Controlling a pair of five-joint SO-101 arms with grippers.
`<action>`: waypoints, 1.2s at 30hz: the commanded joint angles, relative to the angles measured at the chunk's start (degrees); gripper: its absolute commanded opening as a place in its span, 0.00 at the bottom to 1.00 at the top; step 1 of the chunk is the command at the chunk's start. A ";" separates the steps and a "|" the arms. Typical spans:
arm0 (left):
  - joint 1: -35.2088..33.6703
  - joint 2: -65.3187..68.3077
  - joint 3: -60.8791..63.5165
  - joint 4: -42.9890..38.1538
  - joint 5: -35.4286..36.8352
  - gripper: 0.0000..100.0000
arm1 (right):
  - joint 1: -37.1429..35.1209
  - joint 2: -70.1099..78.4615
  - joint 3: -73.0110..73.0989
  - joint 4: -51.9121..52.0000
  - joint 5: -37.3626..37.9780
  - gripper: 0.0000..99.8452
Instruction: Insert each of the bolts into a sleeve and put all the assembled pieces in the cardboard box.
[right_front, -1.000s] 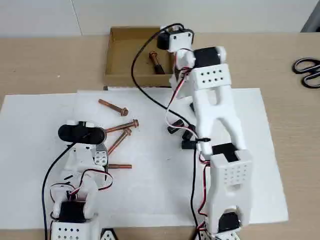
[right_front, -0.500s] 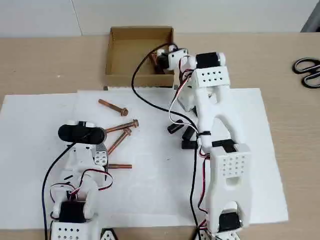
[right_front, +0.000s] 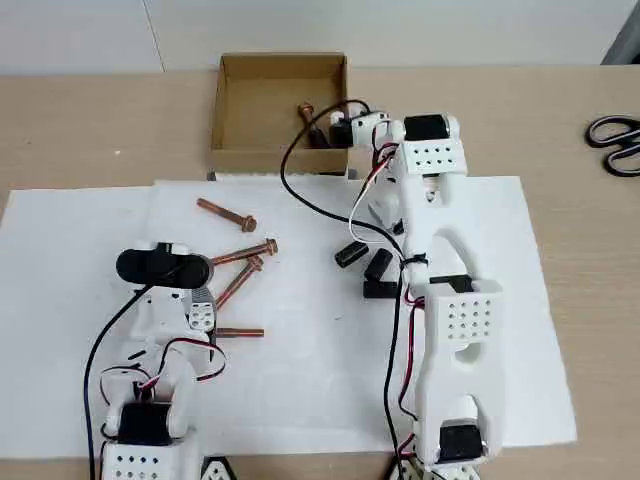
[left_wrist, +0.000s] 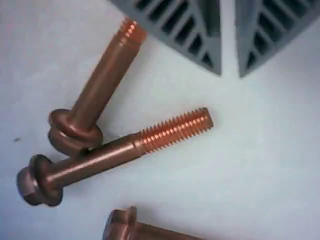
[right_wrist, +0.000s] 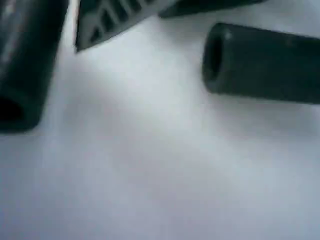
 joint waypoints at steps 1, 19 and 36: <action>-0.35 -0.62 -0.13 -0.97 0.18 0.01 | 0.57 0.13 -0.09 -1.54 0.70 0.18; -0.35 -0.62 -0.13 -0.97 0.18 0.01 | -3.30 2.68 -0.09 -4.09 0.79 0.09; -0.35 -0.62 -0.13 -0.88 0.18 0.01 | -2.95 -9.01 -0.88 3.65 -8.26 0.01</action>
